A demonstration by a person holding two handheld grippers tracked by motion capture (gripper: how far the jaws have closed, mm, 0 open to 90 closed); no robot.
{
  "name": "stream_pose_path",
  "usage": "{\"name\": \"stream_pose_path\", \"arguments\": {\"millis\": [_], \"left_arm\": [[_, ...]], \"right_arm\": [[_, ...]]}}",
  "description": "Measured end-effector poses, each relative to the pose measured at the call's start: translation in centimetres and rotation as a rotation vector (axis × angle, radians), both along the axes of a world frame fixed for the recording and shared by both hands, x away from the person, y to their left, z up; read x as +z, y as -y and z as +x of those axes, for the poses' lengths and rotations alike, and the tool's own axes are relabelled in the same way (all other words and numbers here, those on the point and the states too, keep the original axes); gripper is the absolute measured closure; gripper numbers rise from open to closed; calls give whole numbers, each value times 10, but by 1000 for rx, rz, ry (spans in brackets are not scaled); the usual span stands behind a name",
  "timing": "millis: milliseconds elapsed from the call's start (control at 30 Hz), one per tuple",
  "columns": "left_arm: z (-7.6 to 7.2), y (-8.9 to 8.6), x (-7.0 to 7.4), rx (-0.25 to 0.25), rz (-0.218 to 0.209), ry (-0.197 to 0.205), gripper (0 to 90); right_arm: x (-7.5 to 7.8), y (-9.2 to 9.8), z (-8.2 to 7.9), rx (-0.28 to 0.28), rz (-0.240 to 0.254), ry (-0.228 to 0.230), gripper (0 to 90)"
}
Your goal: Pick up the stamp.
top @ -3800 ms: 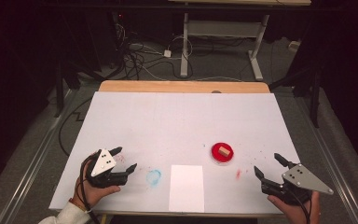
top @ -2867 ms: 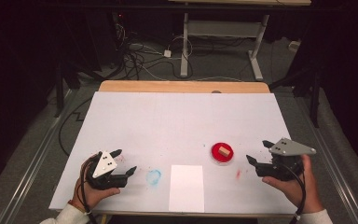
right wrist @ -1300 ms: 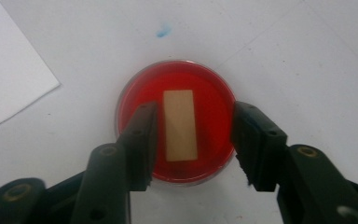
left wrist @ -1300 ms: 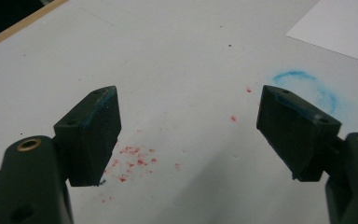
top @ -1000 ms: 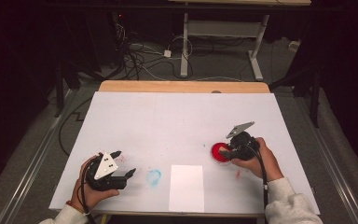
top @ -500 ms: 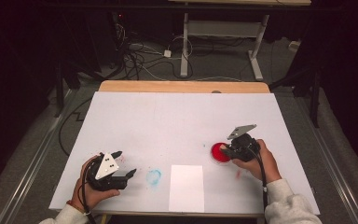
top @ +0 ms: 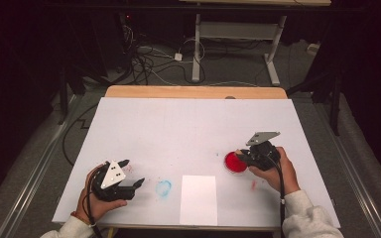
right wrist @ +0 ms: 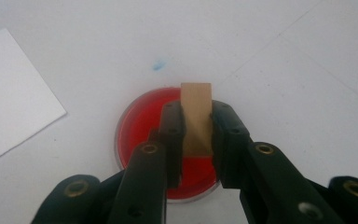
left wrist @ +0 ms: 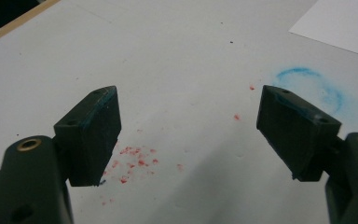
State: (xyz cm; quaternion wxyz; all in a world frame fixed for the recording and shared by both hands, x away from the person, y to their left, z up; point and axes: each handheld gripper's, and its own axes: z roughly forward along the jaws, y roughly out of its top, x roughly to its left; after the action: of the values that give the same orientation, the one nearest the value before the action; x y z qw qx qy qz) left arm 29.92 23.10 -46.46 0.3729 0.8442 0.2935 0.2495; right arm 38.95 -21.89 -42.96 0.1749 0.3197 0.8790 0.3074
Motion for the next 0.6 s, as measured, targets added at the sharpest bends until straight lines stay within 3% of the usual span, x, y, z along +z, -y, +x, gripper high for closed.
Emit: {"name": "stream_pose_path", "arguments": {"millis": [300, 600], "left_arm": [[1, 4, 0, -19, 7, 9, 212], [3, 7, -2, -17, 8, -11, 212]], "right_arm": [[6, 2, -7, 3, 18, 35, 759], [16, 8, -11, -10, 37, 47, 759]]}}
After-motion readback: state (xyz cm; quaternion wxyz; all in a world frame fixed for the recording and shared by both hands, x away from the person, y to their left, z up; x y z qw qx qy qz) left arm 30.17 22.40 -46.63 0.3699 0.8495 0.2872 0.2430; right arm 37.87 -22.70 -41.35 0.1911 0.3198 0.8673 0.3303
